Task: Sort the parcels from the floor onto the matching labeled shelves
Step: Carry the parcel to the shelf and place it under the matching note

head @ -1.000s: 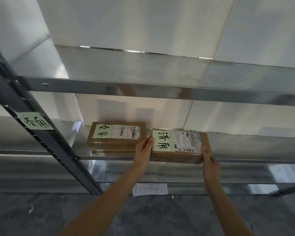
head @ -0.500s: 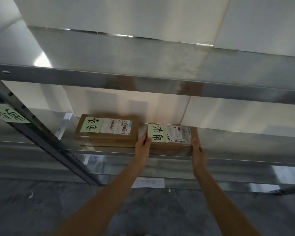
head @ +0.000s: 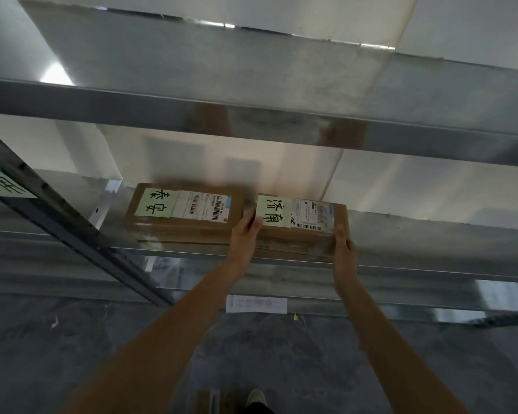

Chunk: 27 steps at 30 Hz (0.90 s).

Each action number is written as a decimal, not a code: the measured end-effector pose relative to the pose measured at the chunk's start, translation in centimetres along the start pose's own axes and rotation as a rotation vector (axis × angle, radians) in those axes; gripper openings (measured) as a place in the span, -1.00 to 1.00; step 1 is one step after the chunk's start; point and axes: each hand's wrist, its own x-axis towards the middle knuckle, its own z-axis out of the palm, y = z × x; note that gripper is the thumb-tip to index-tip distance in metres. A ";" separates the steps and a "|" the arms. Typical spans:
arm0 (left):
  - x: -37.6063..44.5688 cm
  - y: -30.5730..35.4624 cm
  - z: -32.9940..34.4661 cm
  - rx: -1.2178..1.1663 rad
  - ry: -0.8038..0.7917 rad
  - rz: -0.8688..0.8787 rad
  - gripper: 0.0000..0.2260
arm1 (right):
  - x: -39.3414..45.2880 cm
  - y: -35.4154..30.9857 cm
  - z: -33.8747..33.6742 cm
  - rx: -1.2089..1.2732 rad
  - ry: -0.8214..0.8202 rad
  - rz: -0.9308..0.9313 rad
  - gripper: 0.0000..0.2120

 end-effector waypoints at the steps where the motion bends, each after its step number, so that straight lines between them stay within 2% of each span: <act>1: -0.2 0.1 -0.1 -0.006 0.004 0.018 -0.63 | 0.1 0.0 0.1 0.002 -0.003 0.003 -0.47; 3: -0.9 0.3 -0.5 -0.020 0.027 0.062 -0.69 | -0.2 -0.2 0.3 0.017 0.030 0.007 -0.48; 6: -2.5 0.5 -1.5 -0.064 0.106 0.101 -0.76 | -1.7 0.1 0.7 -0.028 0.168 -0.059 -0.40; 9: -3.5 0.4 -4.0 -0.056 0.250 0.156 -0.78 | -5.7 -0.2 2.3 -0.059 0.231 -0.366 -0.37; 12: -3.6 0.9 -7.4 -0.049 0.362 0.218 -0.79 | -8.5 -1.0 5.1 -0.147 0.248 -0.670 -0.59; 14: -3.2 1.6 -9.8 -0.053 0.450 0.243 -0.81 | -9.8 -1.8 7.1 -0.164 0.295 -0.763 -0.61; 16: -2.8 2.1 -12.4 -0.058 0.542 0.272 -0.82 | -11.3 -2.6 9.3 -0.104 0.200 -0.762 -0.64; 19: -1.9 1.9 -15.6 -0.048 0.637 0.262 -0.78 | -13.1 -2.5 12.6 -0.062 -0.174 -0.719 -0.68; 21: -1.5 1.6 -16.9 -0.075 0.655 0.208 -0.73 | -13.5 -2.1 14.5 -0.134 -0.348 -0.684 -0.70; 23: -1.1 1.3 -17.8 -0.101 0.659 0.138 -0.67 | -13.1 -1.7 16.0 -0.222 -0.398 -0.638 -0.62; 27: -0.1 0.4 -19.0 -0.120 0.610 0.006 -0.60 | -11.6 -2.0 18.0 -0.324 -0.385 -0.453 -0.37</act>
